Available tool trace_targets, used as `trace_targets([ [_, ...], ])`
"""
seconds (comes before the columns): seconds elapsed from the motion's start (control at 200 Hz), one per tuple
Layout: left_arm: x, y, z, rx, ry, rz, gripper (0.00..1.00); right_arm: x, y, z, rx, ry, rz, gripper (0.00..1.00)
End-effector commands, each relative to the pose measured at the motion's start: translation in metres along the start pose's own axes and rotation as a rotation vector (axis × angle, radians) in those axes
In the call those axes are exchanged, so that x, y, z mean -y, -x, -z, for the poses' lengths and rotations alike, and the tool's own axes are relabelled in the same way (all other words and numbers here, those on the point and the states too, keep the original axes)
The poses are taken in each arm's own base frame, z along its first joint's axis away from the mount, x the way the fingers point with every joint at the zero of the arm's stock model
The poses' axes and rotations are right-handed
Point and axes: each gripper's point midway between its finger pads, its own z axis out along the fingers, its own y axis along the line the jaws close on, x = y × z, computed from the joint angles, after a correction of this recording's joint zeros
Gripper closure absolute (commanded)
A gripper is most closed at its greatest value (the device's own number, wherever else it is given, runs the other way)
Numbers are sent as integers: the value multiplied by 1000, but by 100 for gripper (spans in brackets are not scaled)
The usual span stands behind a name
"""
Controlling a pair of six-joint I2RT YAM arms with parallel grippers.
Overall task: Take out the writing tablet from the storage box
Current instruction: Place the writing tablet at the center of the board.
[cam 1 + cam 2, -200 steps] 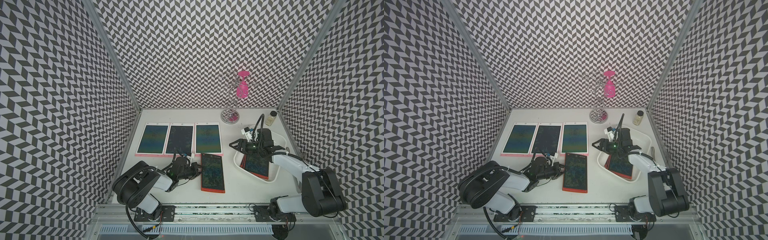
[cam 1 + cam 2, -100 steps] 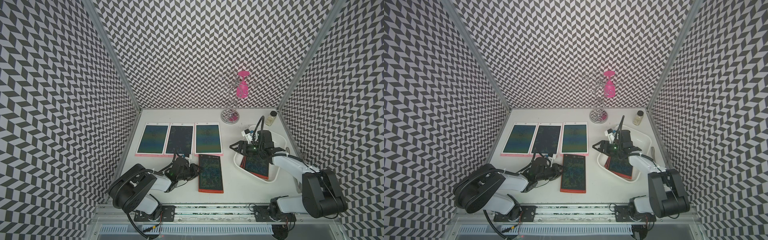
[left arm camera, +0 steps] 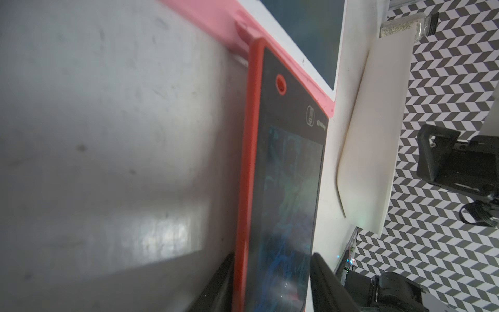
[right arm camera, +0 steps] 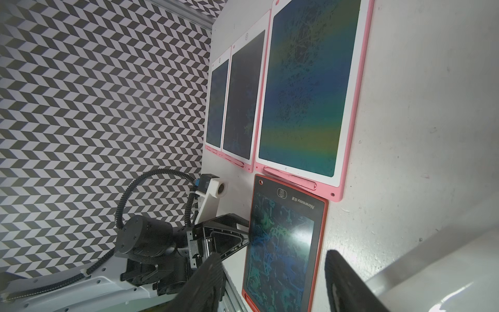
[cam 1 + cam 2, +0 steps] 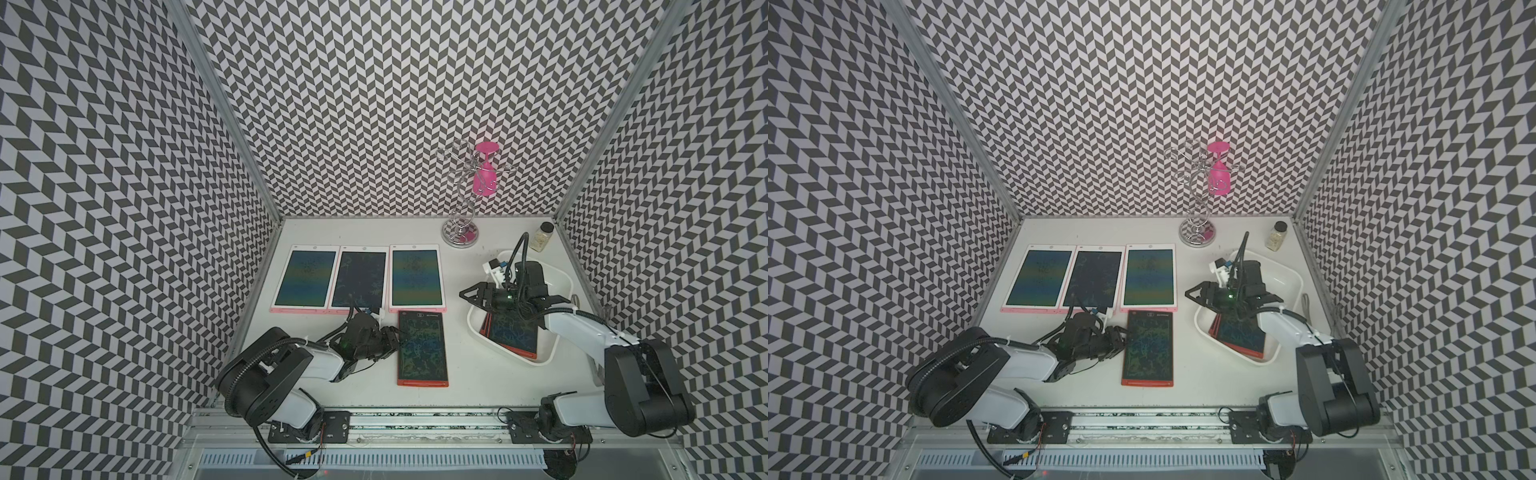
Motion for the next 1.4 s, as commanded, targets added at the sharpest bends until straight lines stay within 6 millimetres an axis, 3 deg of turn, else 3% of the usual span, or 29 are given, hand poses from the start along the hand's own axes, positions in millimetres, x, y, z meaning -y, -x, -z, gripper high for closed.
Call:
trace_targets([
  [0.0,-47,-11,4,-20,200,46,50,-3,5,3,27,6,38,38],
  [0.325,-57,-10,10,-23,283,26,47,7,8,4,33,-55,39,38],
  [1.061,-53,-35,17,-77,289,21,47,11,10,4,32,-50,34,38],
  [1.397,-51,-26,12,-62,321,-8,46,11,8,4,31,-43,36,38],
])
